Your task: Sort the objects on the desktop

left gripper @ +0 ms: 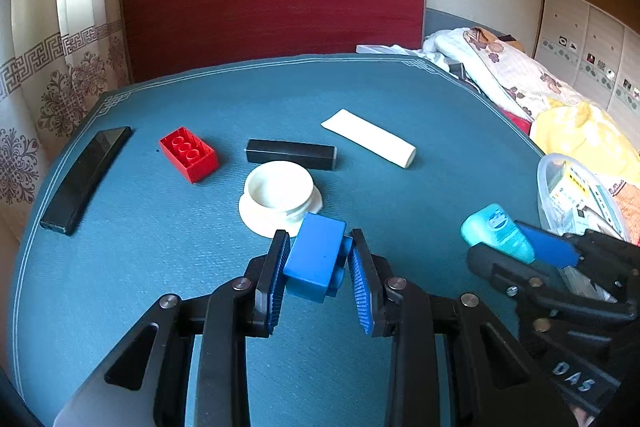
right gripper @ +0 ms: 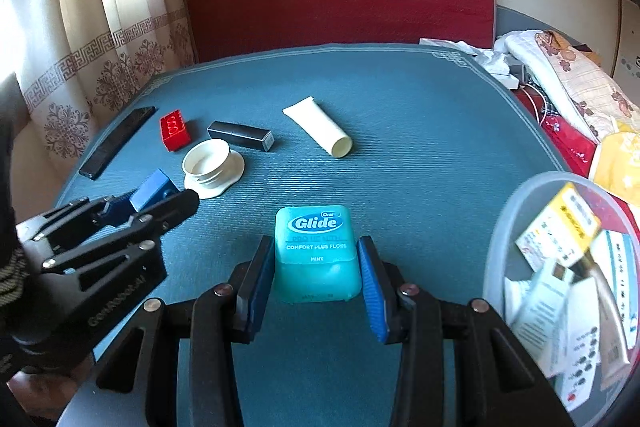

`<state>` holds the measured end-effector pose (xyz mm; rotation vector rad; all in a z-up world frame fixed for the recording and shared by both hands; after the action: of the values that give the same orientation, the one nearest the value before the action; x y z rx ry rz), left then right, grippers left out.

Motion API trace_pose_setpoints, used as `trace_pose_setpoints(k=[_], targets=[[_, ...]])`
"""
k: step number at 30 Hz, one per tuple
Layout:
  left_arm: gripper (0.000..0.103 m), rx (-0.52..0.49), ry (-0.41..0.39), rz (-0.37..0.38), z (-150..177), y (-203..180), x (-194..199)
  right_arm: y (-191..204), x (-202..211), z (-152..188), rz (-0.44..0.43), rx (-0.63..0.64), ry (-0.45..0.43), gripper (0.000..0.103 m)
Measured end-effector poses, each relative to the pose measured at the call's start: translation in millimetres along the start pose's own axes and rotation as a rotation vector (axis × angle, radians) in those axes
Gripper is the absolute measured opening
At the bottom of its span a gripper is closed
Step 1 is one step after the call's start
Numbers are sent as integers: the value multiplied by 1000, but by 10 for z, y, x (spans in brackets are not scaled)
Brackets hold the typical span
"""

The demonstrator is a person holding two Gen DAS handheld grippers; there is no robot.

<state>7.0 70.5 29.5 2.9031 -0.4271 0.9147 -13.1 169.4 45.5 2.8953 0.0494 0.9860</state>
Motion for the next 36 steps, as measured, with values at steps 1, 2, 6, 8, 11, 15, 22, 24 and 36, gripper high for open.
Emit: trace_pose_setpoints(k=[1,2,6,8,11,15,22,24,36], targets=[[33,-1,0,0,10,-22,9,-18,30,3,0,-5,-5,45],[33,0,1,3,20,-46,16,-31,56,7,0,-8,-8,45],[33,-5,5,14,61,-134,39,-95,162,30,1,-20,-24,45],[33,-12,8,17,81,-181,44,-121,204,42,3,-24,-30,45],[33,-19,12,21,104,-237,46,-176,269,53,6,-33,-41,45],[33,-20,21,23,130,-283,37,-279,363,66,15,-47,-59,44],[33,-31,33,33,174,-398,32,-458,477,78,15,-71,-79,36],[33,-31,36,35,181,-417,31,-472,473,102,-9,-72,-68,36],[33,-19,49,40,209,-421,26,-464,358,443,-41,-65,31,37]])
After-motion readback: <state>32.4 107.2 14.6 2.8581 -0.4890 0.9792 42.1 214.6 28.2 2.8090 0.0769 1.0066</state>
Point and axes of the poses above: each gripper's, at about its wrist camera, not at the fingertips, and x roughly against the way its jaws point, y to its left, z to its underside, the point moved 2 cm from there along -x, roughly the way its jaws point, and after that the axes turned 6 degrees about -y, right-handed, at the moved point
